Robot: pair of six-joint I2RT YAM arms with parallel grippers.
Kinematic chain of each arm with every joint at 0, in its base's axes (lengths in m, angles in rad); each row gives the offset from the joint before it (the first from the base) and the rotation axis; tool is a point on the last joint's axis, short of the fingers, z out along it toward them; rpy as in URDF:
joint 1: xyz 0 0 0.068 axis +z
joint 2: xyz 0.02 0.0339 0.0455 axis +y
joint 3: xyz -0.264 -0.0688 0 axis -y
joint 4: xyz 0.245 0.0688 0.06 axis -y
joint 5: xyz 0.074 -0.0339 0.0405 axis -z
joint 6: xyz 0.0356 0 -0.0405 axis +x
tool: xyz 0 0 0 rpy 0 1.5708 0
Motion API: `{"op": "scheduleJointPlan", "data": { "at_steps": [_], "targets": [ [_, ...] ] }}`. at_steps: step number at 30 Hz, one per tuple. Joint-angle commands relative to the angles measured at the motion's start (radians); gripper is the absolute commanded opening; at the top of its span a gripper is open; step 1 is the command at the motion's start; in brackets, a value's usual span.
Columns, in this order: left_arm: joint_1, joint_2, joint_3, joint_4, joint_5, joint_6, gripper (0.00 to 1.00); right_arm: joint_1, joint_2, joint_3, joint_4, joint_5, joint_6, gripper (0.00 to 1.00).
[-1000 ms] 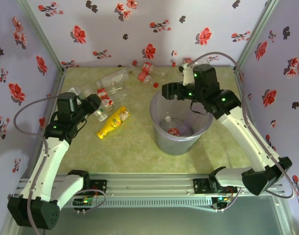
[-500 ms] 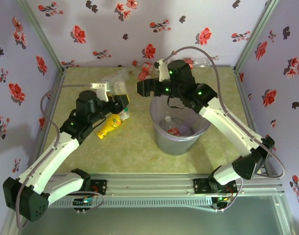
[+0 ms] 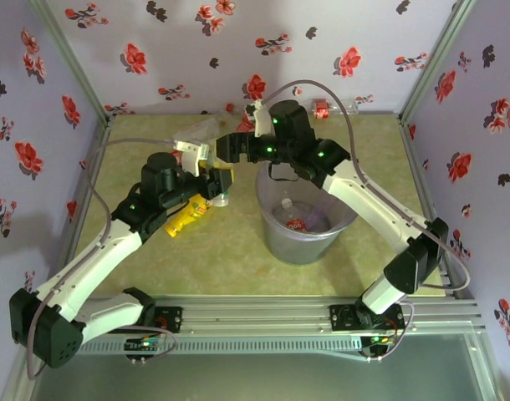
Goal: Put the plastic bottles in the bin
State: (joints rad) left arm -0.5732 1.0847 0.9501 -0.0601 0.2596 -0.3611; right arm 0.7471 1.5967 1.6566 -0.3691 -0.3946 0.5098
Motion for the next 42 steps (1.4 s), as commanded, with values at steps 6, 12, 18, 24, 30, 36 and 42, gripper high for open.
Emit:
{"op": "scheduleJointPlan", "data": {
  "at_steps": [6,12,18,24,30,36,42],
  "targets": [
    [-0.010,0.017,0.064,0.061,0.067,0.019,0.00,0.005,0.034,0.031,0.033,-0.046,0.019,0.90],
    [-0.019,0.020,0.064,0.070,0.070,0.018,0.00,0.003,0.056,0.037,0.047,-0.047,0.034,0.84],
    [-0.017,0.024,0.061,0.094,0.058,0.005,0.00,-0.006,0.043,0.017,0.065,-0.042,0.046,0.67],
    [-0.017,0.022,0.050,0.118,0.040,-0.008,0.00,-0.016,0.038,0.006,0.072,-0.040,0.053,0.55],
    [-0.016,0.009,0.045,0.119,0.036,-0.024,0.64,-0.027,0.035,-0.007,0.101,-0.038,0.069,0.49],
    [-0.012,-0.039,0.020,0.077,0.027,-0.012,1.00,-0.047,0.034,-0.014,0.124,-0.017,0.074,0.48],
    [-0.001,-0.126,-0.020,-0.001,-0.005,-0.007,1.00,-0.098,0.020,0.053,0.098,-0.004,0.045,0.46]
  ]
}}
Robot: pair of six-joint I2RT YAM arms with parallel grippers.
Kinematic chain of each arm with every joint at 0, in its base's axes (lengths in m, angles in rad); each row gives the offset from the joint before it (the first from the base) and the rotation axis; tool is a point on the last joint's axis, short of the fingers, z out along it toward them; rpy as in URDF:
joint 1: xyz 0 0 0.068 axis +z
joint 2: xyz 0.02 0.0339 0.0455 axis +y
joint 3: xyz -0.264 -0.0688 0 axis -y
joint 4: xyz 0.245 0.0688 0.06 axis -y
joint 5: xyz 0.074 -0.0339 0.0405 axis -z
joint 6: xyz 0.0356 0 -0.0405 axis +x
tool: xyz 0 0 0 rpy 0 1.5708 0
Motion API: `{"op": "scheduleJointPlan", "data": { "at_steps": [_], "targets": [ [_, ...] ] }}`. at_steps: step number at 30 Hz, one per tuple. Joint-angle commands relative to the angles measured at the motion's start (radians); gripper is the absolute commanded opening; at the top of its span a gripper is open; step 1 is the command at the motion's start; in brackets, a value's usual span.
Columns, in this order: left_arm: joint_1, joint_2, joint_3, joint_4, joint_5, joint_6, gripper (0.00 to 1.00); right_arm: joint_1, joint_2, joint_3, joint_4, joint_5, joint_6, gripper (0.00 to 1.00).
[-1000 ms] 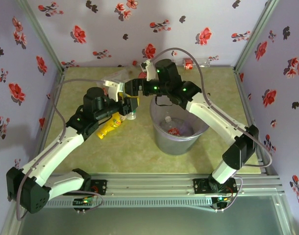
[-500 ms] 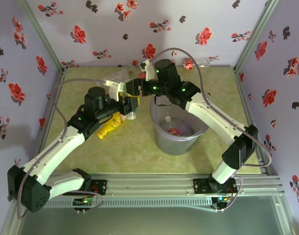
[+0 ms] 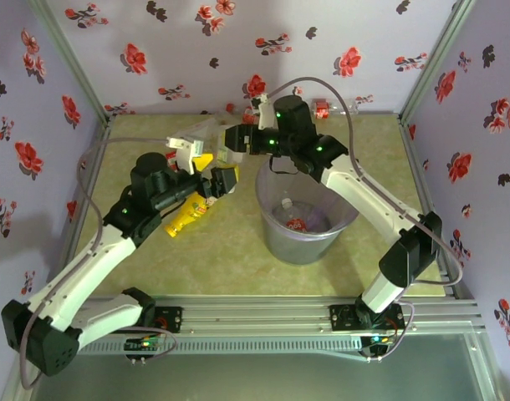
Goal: Put the plastic bottles in the bin
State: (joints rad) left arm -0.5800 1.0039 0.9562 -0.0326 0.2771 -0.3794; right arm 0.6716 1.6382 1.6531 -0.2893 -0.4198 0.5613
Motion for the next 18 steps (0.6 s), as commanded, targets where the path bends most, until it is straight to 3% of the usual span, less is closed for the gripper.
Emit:
{"op": "scheduleJointPlan", "data": {
  "at_steps": [1,10,18],
  "targets": [
    [0.010,-0.060,-0.036,-0.037,-0.031,0.008,1.00,-0.030,-0.026,0.076,0.007,0.022,-0.020,0.46],
    [0.053,-0.084,-0.138,-0.043,-0.090,-0.052,1.00,-0.115,-0.123,0.176,-0.131,0.057,-0.114,0.43],
    [0.124,0.026,-0.073,-0.255,-0.191,0.022,1.00,-0.229,-0.276,0.179,-0.397,0.136,-0.195,0.39]
  ]
}}
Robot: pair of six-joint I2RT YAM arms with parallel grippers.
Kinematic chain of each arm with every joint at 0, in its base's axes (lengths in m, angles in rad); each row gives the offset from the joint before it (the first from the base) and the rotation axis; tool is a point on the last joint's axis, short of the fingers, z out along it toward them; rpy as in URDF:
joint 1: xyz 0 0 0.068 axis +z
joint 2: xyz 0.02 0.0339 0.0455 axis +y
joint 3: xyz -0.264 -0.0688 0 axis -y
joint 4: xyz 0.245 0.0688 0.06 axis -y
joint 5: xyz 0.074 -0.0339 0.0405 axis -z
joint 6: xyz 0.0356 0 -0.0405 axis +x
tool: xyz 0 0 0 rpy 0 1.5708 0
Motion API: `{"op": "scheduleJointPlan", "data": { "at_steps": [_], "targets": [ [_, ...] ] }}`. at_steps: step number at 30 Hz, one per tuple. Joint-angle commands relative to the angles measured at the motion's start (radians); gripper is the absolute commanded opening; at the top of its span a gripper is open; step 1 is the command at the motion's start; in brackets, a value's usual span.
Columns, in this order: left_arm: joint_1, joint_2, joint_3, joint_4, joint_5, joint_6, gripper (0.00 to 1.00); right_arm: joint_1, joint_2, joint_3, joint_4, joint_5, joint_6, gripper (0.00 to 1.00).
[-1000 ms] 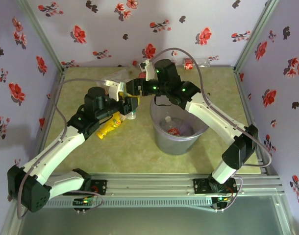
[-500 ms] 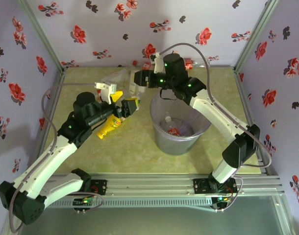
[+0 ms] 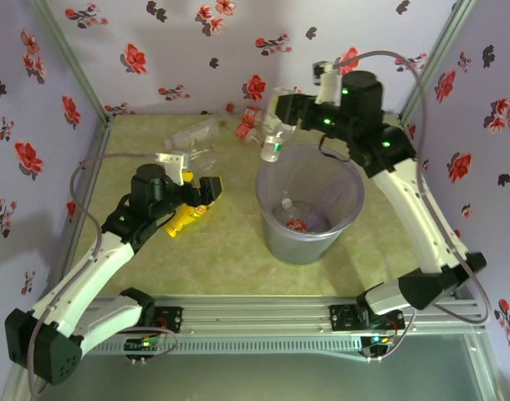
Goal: Put the plastic bottles in the bin
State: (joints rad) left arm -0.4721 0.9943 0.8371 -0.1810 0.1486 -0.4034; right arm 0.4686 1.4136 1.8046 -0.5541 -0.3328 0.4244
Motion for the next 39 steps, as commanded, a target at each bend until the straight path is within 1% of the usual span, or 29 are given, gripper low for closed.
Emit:
{"op": "scheduleJointPlan", "data": {
  "at_steps": [1,3,7,10,18,23,29,35,39],
  "targets": [
    [0.020,0.054,0.055,-0.126,-0.075,0.063,1.00,-0.039,-0.065,0.023,-0.178,0.055,-0.066,0.39],
    [0.025,0.083,0.063,-0.155,-0.087,0.090,1.00,-0.051,-0.088,0.007,-0.247,0.060,-0.079,0.38],
    [0.032,0.139,0.070,-0.195,-0.112,0.134,1.00,-0.053,-0.129,-0.068,-0.329,0.049,-0.093,0.37],
    [0.032,0.174,0.069,-0.218,-0.133,0.151,1.00,-0.050,-0.160,-0.146,-0.348,0.016,-0.065,0.36],
    [0.033,0.246,0.037,-0.202,-0.152,0.176,1.00,-0.007,-0.199,-0.362,-0.297,-0.019,0.022,0.35],
    [0.033,0.290,0.036,-0.209,-0.162,0.201,1.00,0.036,-0.196,-0.450,-0.259,-0.017,0.065,0.35],
    [0.033,0.333,0.039,-0.203,-0.185,0.215,1.00,0.047,-0.217,-0.581,-0.184,-0.018,0.132,0.36],
    [0.033,0.385,0.043,-0.198,-0.203,0.218,1.00,0.058,-0.198,-0.648,-0.146,0.003,0.146,0.37],
    [0.033,0.406,0.039,-0.192,-0.205,0.221,1.00,0.066,-0.171,-0.663,-0.148,0.022,0.136,0.41]
  ]
}}
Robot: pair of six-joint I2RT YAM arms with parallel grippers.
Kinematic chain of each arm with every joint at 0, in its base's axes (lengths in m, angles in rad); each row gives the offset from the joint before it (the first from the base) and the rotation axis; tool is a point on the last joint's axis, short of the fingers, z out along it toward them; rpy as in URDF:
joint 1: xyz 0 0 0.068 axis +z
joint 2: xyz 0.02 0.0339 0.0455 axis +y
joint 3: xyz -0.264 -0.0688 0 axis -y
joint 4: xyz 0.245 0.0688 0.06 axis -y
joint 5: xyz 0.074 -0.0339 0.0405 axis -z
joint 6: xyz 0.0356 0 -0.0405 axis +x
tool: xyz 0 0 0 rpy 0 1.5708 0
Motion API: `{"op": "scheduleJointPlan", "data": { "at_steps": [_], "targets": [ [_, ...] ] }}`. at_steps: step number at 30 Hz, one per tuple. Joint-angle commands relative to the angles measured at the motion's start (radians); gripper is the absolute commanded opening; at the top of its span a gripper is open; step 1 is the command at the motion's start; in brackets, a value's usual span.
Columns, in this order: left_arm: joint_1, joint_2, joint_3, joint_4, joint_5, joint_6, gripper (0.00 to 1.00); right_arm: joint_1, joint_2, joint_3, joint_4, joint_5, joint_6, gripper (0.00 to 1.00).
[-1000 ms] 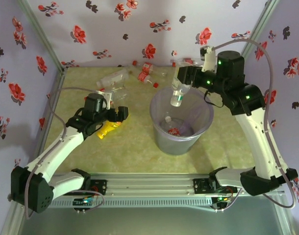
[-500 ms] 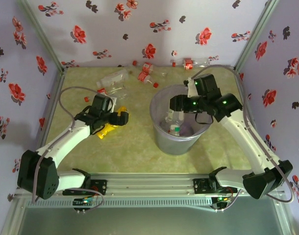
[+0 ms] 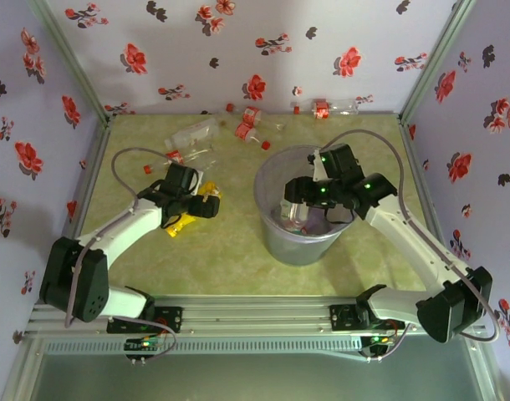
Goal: Put the plastic bottles in the bin
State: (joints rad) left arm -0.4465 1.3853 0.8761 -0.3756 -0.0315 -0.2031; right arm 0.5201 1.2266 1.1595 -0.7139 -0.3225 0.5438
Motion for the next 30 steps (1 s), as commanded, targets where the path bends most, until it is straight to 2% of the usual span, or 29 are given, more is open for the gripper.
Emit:
{"op": "scheduleJointPlan", "data": {
  "at_steps": [1,4,11,16,21,30],
  "targets": [
    [0.008,0.021,-0.001,0.002,-0.024,0.021,1.00,0.016,0.023,-0.022,0.010,0.016,0.011,0.42],
    [0.008,0.042,0.000,-0.002,-0.024,0.022,1.00,0.018,0.044,-0.030,0.008,0.029,0.002,0.47],
    [0.007,0.078,0.002,-0.007,-0.031,0.025,1.00,0.018,0.055,-0.018,-0.001,0.048,-0.018,0.67],
    [0.008,0.101,0.001,-0.005,-0.031,0.022,1.00,0.018,0.056,0.013,-0.023,0.056,-0.044,0.76],
    [0.007,0.103,0.002,-0.025,-0.031,0.011,1.00,0.013,0.050,0.067,-0.068,0.083,-0.080,0.77],
    [0.008,0.014,-0.001,-0.138,-0.037,-0.011,1.00,-0.033,0.025,0.158,-0.108,0.111,-0.124,0.78]
  ]
}}
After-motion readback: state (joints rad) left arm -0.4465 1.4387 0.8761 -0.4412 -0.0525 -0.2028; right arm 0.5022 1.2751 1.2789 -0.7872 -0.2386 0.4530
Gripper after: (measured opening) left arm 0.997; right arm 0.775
